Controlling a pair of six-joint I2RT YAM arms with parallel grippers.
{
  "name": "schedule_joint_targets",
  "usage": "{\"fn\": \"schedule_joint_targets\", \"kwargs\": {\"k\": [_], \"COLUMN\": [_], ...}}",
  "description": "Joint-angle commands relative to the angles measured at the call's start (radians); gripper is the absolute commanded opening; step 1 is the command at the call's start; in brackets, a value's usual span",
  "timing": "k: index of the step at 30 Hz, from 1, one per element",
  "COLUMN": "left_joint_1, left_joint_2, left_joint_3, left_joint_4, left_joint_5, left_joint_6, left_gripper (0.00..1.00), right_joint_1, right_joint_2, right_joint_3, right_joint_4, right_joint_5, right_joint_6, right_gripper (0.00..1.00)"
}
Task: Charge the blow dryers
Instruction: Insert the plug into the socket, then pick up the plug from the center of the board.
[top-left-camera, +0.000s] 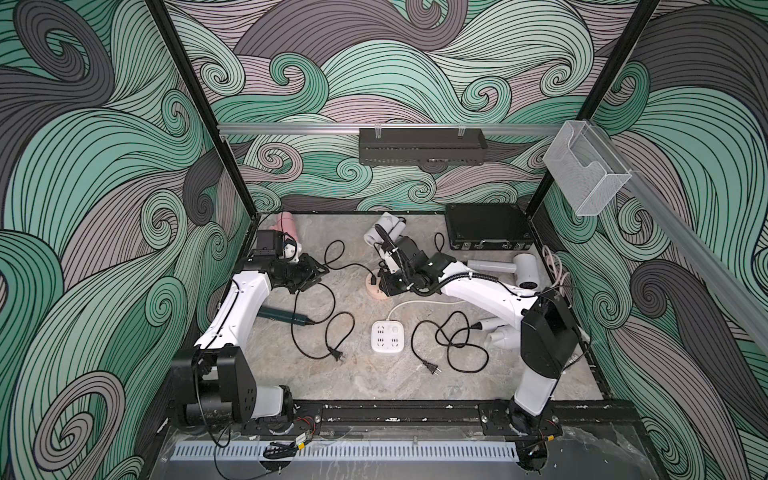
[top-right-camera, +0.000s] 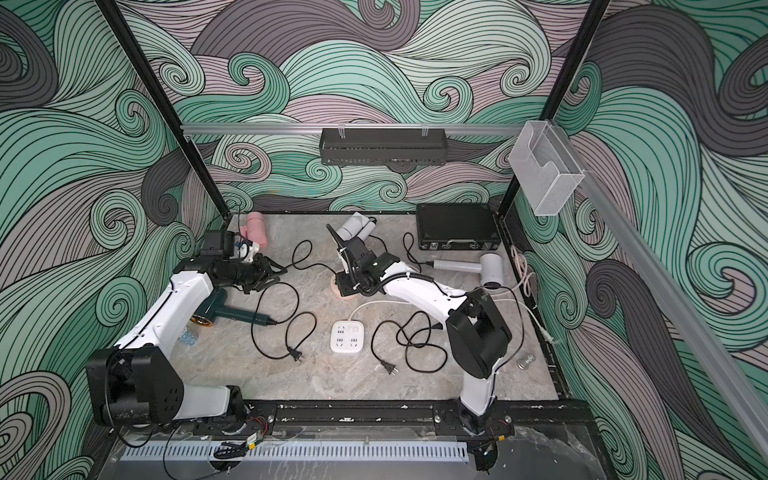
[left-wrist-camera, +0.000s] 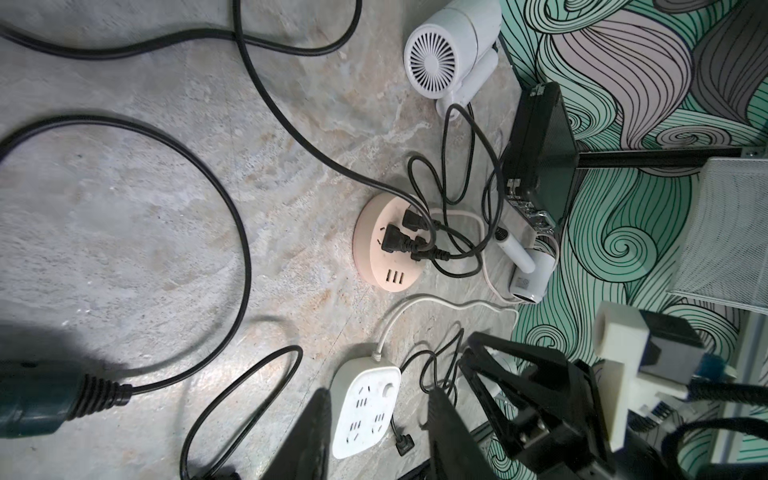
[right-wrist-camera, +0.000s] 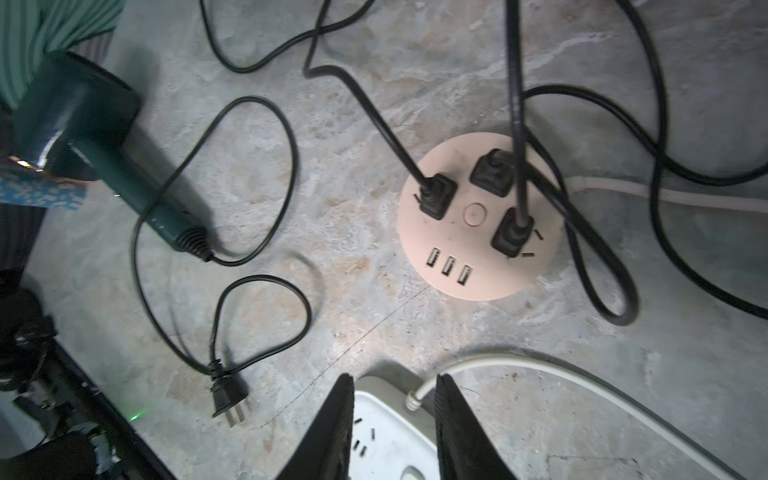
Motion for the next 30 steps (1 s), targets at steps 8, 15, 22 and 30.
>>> {"fn": "schedule_joint_targets", "kwargs": {"k": [8, 15, 22, 30], "left_joint_1": [-0.004, -0.003, 0.0, 0.005], "left_joint_2": [-0.015, -0.097, -0.177, -0.171], "left_joint_3": [0.029, -0.003, -0.017, -0.031], "left_joint_4": [0.029, -0.036, -0.061, -0.063], "left_joint_5": [-0.15, -0.242, -0.436, -0.397], "left_joint_6": [-0.031, -0.025, -0.081, -0.073], "left_gripper": [0.34, 0.35, 0.36, 0.37], "right_joint_1": [0.129, 0.226, 0.295, 0.369], "right_joint_2": [0.178, 0.238, 0.277, 0.406], "right_joint_3": [0.084, 0.114, 0.15, 0.312], "right_joint_4": [0.0, -0.034, -0.104, -0.204], "right_joint_5": [-0.365, -0.293, -0.181, -0.131], "right_joint_6": [-0.214, -0.191, -0.169, -0.257], "right_gripper": [0.3, 0.42, 0.5, 0.52]}}
